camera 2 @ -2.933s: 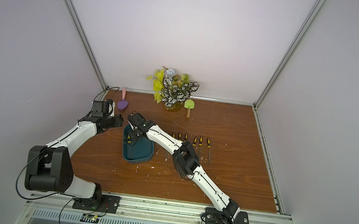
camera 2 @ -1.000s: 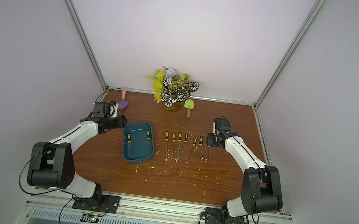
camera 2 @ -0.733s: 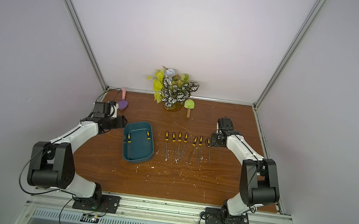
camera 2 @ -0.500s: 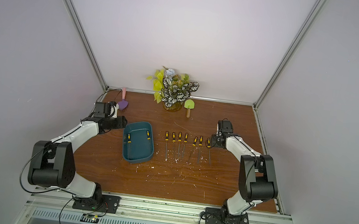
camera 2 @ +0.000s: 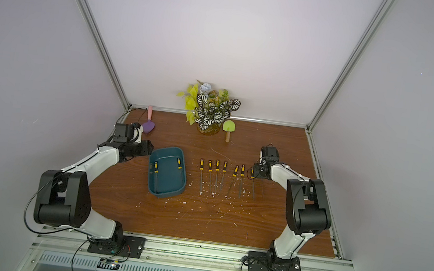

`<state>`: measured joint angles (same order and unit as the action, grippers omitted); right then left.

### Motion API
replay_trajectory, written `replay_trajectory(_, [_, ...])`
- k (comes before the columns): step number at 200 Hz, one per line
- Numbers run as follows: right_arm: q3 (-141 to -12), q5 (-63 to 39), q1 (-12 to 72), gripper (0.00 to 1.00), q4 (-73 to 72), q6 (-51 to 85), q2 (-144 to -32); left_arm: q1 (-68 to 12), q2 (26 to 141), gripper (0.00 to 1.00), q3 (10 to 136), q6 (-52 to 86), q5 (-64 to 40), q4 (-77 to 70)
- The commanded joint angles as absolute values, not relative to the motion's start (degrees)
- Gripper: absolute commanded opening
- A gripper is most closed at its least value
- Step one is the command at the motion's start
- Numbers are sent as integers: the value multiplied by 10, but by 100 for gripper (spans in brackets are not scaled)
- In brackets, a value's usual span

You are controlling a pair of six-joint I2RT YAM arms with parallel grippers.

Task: Take the file tool out of the storage box
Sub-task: Place the file tool at the center of the board.

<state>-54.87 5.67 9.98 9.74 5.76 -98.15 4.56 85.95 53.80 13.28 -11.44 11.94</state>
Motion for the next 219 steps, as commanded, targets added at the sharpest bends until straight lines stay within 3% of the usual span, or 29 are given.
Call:
replay_trajectory(1, [-551,55,98,17,88,54,-973,54,864,61,552,124,-107,133])
replay_trajectory(39, [-558,58,98,26,97,52,-962,54,863,61,554,122,-100,135])
replay_trajectory(90, [-596,69,109,30,129,57,-917,54,861,61,555,120,-95,135])
replay_trajectory(155, [-679,38,338,33,69,150,-910,55,861,62,555,125,-108,129])
replay_trajectory(219, [-882,-54,500,35,41,184,-1121,56,852,62,551,137,-79,128])
